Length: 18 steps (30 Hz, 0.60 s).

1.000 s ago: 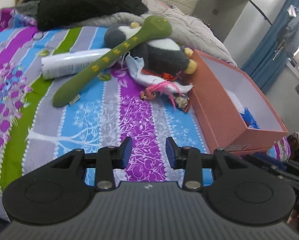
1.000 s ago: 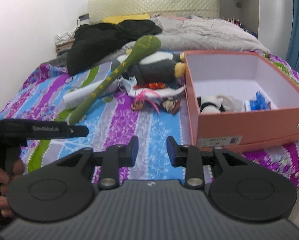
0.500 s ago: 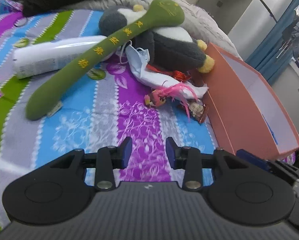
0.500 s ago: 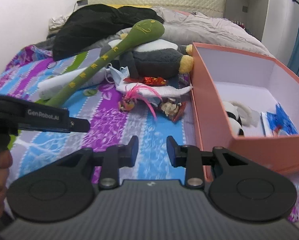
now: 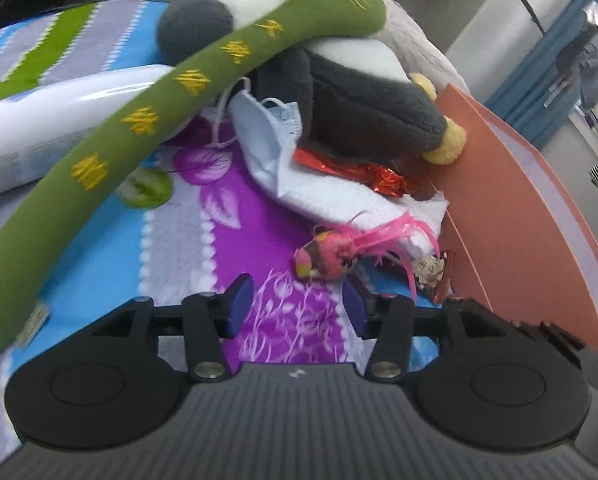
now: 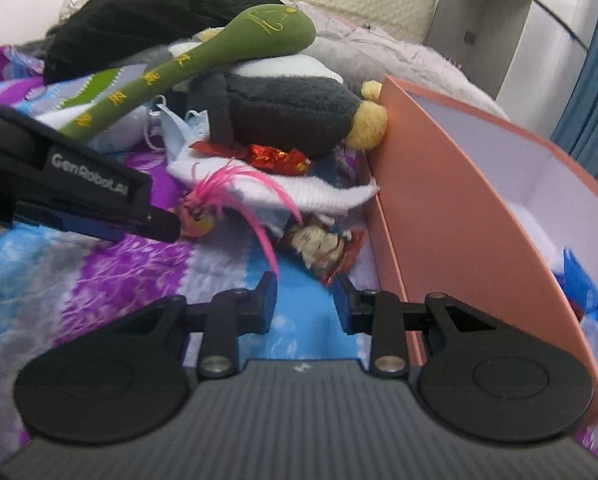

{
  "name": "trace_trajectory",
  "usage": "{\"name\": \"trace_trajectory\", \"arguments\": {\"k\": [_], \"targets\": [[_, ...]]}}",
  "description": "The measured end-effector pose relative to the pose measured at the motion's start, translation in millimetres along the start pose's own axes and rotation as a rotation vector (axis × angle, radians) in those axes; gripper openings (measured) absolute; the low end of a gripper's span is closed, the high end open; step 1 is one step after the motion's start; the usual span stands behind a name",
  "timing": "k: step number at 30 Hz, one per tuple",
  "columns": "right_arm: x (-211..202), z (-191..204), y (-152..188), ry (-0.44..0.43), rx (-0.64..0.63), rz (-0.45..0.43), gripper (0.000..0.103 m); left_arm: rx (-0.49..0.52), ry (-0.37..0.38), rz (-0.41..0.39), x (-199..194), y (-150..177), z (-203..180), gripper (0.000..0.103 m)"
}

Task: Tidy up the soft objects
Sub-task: 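Grasp the pink feathered toy with the left gripper while the right gripper grasps the cartoon snack packet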

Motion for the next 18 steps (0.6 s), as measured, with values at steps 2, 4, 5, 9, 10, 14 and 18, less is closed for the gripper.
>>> {"name": "trace_trajectory", "arguments": {"k": [2, 4, 5, 9, 10, 14, 18], "targets": [[9.1, 1.6, -3.8, 0.027, -0.031, -0.014, 0.038, 0.033, 0.009, -0.002, 8.3, -5.6, -1.4, 0.058], [17.8, 1.3, -6.5, 0.06, -0.056, -0.021, 0.051, 0.065, 0.02, -0.005, 13.9, -10.2, -2.6, 0.063], [21.0, 1.0, -8.1, 0.068, -0.064, -0.027, 0.052, 0.083, 0.03, -0.008, 15.3, -11.6, -3.7, 0.063], [28.5, 5.6, -14.3, 0.085, -0.14, -0.073, 0.054, 0.125, 0.075, -0.006, 21.7, -16.3, -5.7, 0.063], [30.5, 7.1, -15.6, 0.087, -0.157, -0.079, 0.054, 0.132, 0.085, -0.003, 22.8, -16.9, -5.9, 0.063], [44.5, 7.9, -15.3, 0.071, -0.177, -0.048, 0.053, 0.159, 0.113, 0.0, 28.2, -19.5, -7.1, 0.063], [54.5, 9.1, -13.5, 0.064, -0.195, -0.021, 0.052, 0.171, 0.117, -0.001, 32.4, -20.5, -10.4, 0.05]]}}
Point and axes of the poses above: each gripper's, at about its wrist camera, not at the fingertips, and x roughly the way its jaws point, z to its left, y to its underside, the point moved 8 cm from there along x, roughly the way its jaws point, and after that the axes turned 11 degrees about x, right-handed, at the moved point
